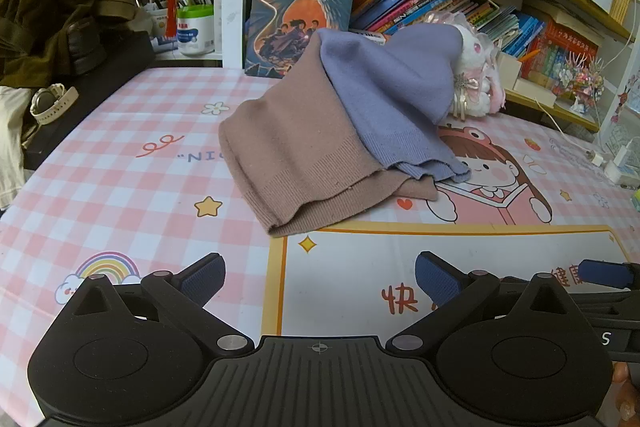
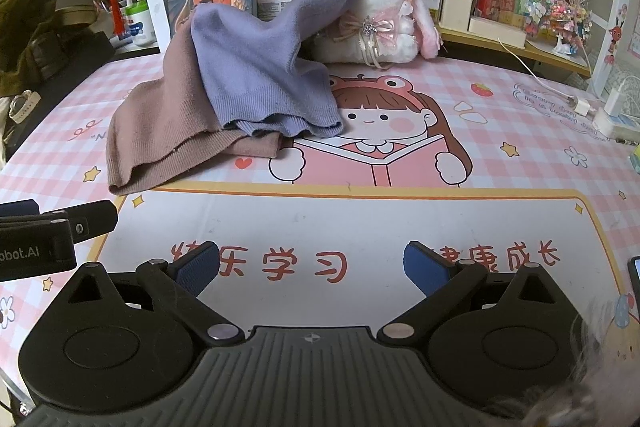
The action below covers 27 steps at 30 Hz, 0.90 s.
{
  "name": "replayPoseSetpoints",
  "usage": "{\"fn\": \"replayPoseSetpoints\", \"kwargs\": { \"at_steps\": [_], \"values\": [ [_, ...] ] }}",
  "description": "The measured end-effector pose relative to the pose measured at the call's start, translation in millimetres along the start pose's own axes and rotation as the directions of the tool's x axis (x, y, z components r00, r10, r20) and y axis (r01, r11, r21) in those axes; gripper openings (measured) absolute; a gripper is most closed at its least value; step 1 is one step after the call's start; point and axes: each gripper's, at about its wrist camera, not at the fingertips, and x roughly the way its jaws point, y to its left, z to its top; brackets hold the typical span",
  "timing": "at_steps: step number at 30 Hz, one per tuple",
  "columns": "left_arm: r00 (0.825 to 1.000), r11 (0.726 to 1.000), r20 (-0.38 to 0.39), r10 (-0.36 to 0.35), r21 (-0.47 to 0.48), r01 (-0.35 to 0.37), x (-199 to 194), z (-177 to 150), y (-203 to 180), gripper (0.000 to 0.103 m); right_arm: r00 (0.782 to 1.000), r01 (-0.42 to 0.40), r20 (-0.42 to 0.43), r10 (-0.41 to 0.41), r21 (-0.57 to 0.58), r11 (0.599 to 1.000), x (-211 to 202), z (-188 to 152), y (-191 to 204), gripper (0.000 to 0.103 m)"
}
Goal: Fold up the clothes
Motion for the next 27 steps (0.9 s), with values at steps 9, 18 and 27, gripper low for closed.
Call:
{"fn": "replayPoseSetpoints", "kwargs": {
  "at_steps": [9, 18, 27],
  "values": [
    [1.000, 1.000, -0.002, 0.000, -0.001, 0.000, 1.3, 0.8, 0.2, 0.103, 1.000, 0.001, -0.006, -0.001, 0.001, 1.000, 1.3, 0.5, 0.3, 0.099],
    [0.999, 0.999, 0.001, 0.032, -0.030, -0.032, 2.5, 1.3, 1.0, 0.103, 1.000, 0.002, -0.009, -0.002, 0.001, 1.000, 2.4, 1.1, 0.3, 0.099],
    [0.999, 0.999, -0.003, 0.040, -0.035, -0.041, 4.5, 1.9, 1.4, 0.103, 1.000, 0.002, -0.011, -0.002, 0.002, 1.000, 3.2, 1.7, 0.8, 0.099]
  ]
}}
